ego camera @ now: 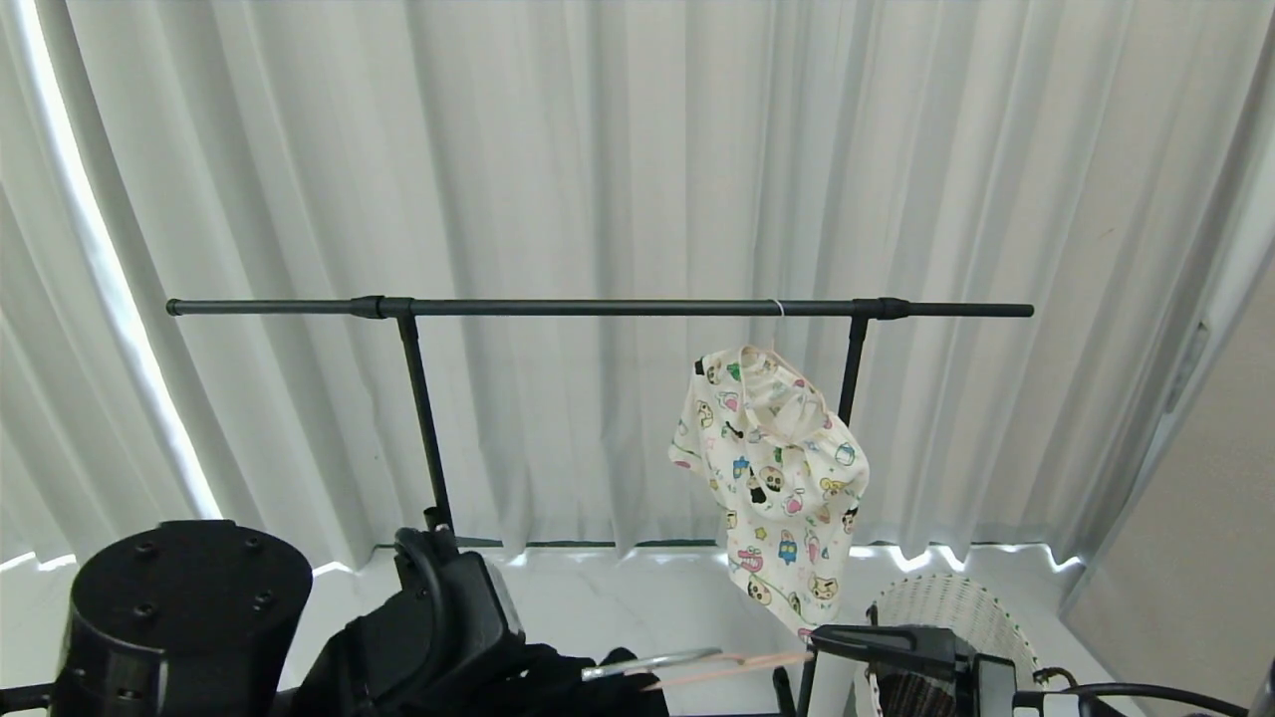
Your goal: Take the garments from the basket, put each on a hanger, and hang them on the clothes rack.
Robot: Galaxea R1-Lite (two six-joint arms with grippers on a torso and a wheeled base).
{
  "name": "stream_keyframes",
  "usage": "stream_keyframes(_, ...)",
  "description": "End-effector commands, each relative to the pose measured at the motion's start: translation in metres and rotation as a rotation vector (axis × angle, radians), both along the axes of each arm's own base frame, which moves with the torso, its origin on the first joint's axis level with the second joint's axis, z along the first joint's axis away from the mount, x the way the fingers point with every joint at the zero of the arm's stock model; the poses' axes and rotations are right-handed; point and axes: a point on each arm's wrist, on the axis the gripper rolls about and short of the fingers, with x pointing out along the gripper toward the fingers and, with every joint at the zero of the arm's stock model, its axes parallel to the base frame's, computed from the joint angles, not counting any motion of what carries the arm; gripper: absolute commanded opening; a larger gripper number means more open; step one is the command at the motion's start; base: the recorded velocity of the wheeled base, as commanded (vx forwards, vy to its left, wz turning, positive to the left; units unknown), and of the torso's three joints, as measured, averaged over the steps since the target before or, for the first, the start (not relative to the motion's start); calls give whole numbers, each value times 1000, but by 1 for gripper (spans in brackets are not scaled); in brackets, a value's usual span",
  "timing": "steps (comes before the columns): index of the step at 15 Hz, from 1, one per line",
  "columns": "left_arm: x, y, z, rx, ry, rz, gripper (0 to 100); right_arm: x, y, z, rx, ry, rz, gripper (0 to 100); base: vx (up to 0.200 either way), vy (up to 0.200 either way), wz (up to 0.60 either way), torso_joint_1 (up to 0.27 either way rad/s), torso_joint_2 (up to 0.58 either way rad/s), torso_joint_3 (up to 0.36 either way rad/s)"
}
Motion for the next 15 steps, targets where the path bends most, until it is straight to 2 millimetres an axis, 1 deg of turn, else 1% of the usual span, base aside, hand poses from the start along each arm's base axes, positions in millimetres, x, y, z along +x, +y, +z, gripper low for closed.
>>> stream_keyframes(1, 6, -1, 10, -72, 18, 103, 0, 5, 0, -8, -29, 39, -26, 100, 0, 0, 0, 0, 0, 0)
stream_keyframes(2, 7, -1, 13, -94, 23, 133, 0, 5, 1, -9, -28, 54, -32, 100, 0, 0, 0, 0, 0, 0)
stream_keyframes(3, 12, -5, 26, -180, 33, 230, 0, 9, 5, -12, -15, 130, -57, 100, 0, 0, 0, 0, 0, 0)
stream_keyframes(5, 14, -7, 41, -292, 58, 300, 0, 14, 14, -12, 14, 220, -85, 100, 0, 0, 0, 0, 0, 0)
stream_keyframes(6, 13, -5, 46, -328, 62, 310, 0, 19, 23, -11, 45, 279, -106, 100, 0, 0, 0, 0, 0, 0)
stream_keyframes(8, 10, -3, 50, -347, 53, 308, 0, 32, 46, -2, 133, 364, -178, 100, 0, 0, 0, 0, 0, 0)
stream_keyframes(9, 10, -3, 53, -357, 47, 306, 0, 42, 65, 2, 197, 413, -247, 100, 0, 0, 0, 0, 0, 0)
stream_keyframes(10, 11, -4, 58, -370, 36, 304, 0, 49, 76, 2, 232, 444, -299, 100, 0, 0, 0, 0, 0, 0)
stream_keyframes(13, 14, -7, 72, -411, 10, 291, 0, 64, 94, -3, 272, 469, -385, 100, 0, 0, 0, 0, 0, 0)
stream_keyframes(15, 15, -9, 77, -423, 1, 287, 0, 72, 109, -7, 288, 454, -445, 100, 0, 0, 0, 0, 0, 0)
